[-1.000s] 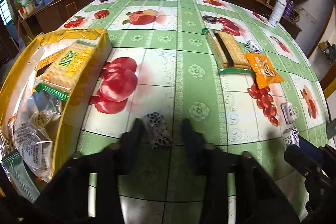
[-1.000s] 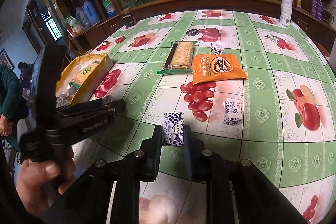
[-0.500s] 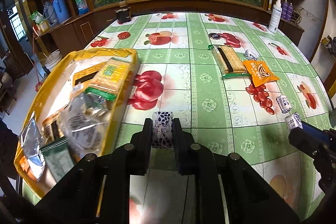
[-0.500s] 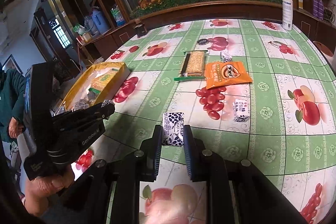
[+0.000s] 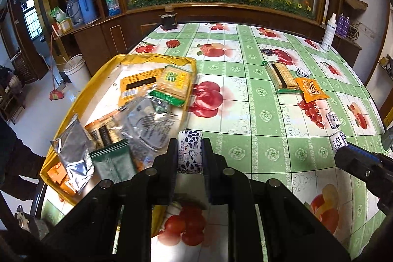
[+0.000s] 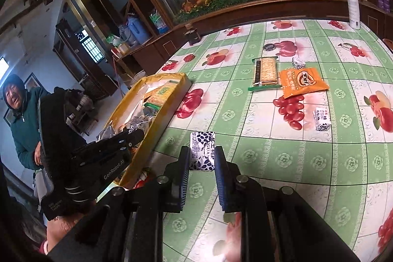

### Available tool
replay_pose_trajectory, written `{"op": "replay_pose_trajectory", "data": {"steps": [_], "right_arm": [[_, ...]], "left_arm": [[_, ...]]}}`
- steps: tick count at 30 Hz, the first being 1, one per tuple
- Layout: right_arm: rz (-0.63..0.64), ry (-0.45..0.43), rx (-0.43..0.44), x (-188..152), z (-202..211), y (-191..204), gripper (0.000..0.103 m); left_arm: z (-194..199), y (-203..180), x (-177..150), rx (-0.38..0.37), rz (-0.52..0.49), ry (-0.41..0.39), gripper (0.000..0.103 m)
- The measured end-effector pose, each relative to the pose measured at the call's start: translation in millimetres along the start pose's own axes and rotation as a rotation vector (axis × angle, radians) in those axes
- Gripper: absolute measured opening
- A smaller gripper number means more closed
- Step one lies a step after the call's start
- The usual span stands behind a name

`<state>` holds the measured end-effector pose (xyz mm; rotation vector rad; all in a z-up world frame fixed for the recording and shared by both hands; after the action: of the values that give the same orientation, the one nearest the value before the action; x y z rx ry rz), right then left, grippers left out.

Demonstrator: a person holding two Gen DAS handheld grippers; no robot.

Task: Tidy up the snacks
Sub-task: 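Carry both patterned packets over the tray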

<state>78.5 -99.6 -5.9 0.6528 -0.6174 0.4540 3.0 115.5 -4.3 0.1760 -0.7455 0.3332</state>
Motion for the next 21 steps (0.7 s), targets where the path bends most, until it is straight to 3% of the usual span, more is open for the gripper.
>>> {"op": "replay_pose_trajectory", "data": {"steps": [5, 21], "right_arm": [[-0.03, 0.001, 0.063, -1, 2, 12, 0.02], [0.007, -0.013, 0.127, 6, -6, 64, 0.02]], "left_arm": [[12, 14, -1, 0.014, 0.008, -0.027, 0.016], [28, 63, -2, 0.063, 0.057, -0.058, 0.016]]}}
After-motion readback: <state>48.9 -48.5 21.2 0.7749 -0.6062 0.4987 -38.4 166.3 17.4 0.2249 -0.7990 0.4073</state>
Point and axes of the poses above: each gripper's, at about its wrist camera, not at the fingertips, and z roughly against the way its jaws point, y to its left, x to its top, the point moved 5 cm from there along -z, roughly the way its jaws point, and after that the axes turned 2 degrees about -x, right-handed, at the moved point
